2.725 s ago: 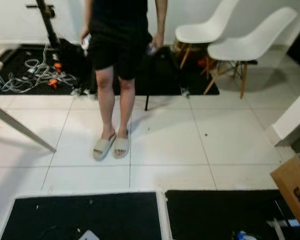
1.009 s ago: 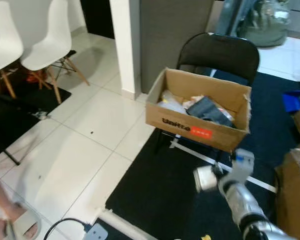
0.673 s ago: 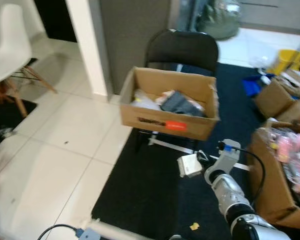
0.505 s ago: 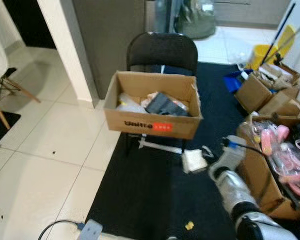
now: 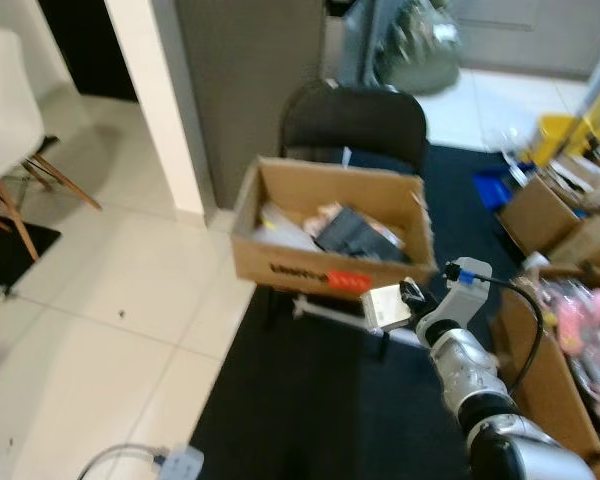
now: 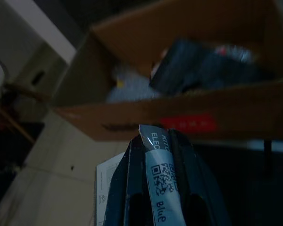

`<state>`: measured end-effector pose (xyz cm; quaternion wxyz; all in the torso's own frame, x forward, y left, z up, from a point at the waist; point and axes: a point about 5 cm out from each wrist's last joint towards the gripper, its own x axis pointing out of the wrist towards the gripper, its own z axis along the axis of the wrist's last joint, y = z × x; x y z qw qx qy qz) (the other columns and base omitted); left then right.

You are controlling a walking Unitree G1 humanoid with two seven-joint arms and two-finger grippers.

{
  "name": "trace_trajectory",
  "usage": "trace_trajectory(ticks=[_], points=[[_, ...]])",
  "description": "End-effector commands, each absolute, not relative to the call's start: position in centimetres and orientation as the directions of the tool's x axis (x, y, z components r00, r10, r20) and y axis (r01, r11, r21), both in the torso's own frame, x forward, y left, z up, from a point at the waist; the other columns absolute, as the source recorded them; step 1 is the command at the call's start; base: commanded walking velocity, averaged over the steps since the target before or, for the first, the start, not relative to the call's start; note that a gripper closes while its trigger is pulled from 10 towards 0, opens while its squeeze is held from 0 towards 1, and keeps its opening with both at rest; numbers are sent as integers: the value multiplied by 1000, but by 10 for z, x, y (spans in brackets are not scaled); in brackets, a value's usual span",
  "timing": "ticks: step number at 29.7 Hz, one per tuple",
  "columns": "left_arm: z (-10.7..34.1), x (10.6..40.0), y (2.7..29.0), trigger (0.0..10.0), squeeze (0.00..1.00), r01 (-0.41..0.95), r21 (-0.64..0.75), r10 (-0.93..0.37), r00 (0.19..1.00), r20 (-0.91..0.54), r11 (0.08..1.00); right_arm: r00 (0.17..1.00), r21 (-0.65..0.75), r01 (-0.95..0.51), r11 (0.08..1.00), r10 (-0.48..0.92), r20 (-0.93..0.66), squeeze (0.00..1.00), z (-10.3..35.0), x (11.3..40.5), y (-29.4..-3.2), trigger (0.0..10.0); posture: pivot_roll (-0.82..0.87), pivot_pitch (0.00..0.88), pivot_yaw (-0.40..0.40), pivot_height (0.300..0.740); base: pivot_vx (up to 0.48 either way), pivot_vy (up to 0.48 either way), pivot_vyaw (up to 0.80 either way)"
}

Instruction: Picking trash to rubbish bin

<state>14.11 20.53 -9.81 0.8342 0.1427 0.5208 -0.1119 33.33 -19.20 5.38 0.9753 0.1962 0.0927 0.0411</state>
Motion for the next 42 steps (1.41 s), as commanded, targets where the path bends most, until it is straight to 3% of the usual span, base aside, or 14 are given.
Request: trace_trajectory(ticks=[1,8,19,25,36,37,38,39,42], points=[[-97,146,202,10000,0,338,110,-55,441,-896,935,981,386,-16,922,90,-173,0,52,331,-202,10000,60,109,51,740,345,0,-800],[-98,142,204,10000,0,339,112,-48,430,-902,934,988,399,-62,915,113,-107,0,65,338,-195,10000,60,109,51,740,345,0,-114],[-100,138,203,10000,0,345,108,-49,416,-908,932,973,512,-228,828,204,105,0,98,353,-179,10000,60,109,51,740,344,0,0],[-101,135,203,10000,0,348,109,-46,410,-911,931,988,421,-147,895,150,27,0,97,358,-175,10000,60,109,51,740,346,0,0],[-102,131,202,10000,0,361,112,-45,400,-916,926,980,305,-139,942,176,-97,0,80,352,-159,10000,62,105,44,740,105,0,0],[-102,131,202,10000,0,361,111,-46,399,-916,926,980,305,-132,943,169,-100,533,79,352,-159,10000,62,105,44,740,0,0,0],[-102,130,202,10000,0,361,110,-46,398,-916,926,981,306,-127,944,165,-103,533,79,352,-158,10000,62,105,44,740,0,0,0],[-103,130,202,10000,0,362,110,-47,398,-916,926,981,306,-125,944,164,-104,1000,78,352,-157,10000,62,105,44,740,0,0,0],[-103,130,202,10000,0,365,108,-49,396,-917,925,981,301,-123,946,161,-105,1000,78,352,-155,10000,62,105,44,740,0,0,0]])
